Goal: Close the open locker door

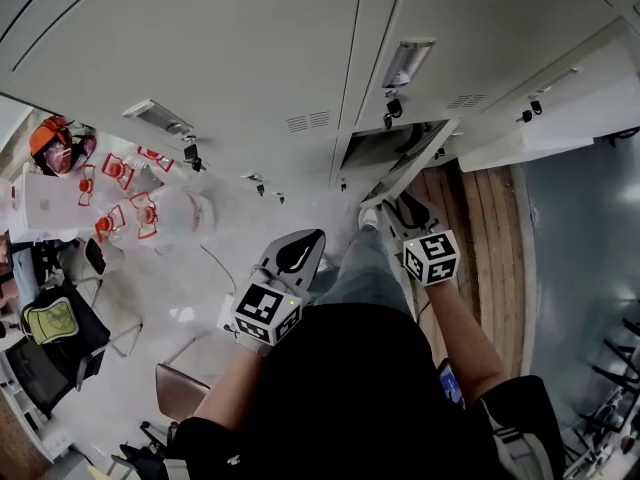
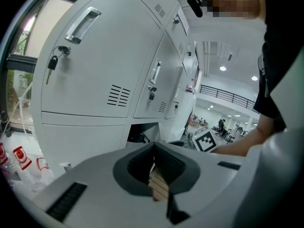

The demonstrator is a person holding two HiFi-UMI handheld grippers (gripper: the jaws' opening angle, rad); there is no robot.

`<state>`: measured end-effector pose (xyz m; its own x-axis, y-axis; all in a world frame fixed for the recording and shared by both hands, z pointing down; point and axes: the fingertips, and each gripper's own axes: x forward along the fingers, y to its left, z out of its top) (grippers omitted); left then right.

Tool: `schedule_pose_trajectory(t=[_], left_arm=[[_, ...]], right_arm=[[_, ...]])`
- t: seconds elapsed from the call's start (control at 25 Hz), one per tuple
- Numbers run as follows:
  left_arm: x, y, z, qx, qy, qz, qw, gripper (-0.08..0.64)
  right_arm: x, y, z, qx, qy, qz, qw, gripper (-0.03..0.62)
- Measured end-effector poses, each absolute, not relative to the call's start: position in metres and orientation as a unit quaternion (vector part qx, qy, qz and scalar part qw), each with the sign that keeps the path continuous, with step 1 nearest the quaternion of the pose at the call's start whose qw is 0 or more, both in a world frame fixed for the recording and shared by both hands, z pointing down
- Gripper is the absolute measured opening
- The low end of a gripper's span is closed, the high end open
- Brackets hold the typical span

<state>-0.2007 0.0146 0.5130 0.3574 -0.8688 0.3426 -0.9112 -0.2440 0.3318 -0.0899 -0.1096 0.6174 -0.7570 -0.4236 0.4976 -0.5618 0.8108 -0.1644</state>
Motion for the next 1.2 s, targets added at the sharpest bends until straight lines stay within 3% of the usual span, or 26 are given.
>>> schedule_pose_trajectory(t=[1.2], left_arm=[[-0.285,0.066,0.531,0.667,-0.692,0.041,0.274,0.022]], right_arm=[[-0.197,-0.188,0.638,0.213,-0.939,0.134,0.234,0.167]])
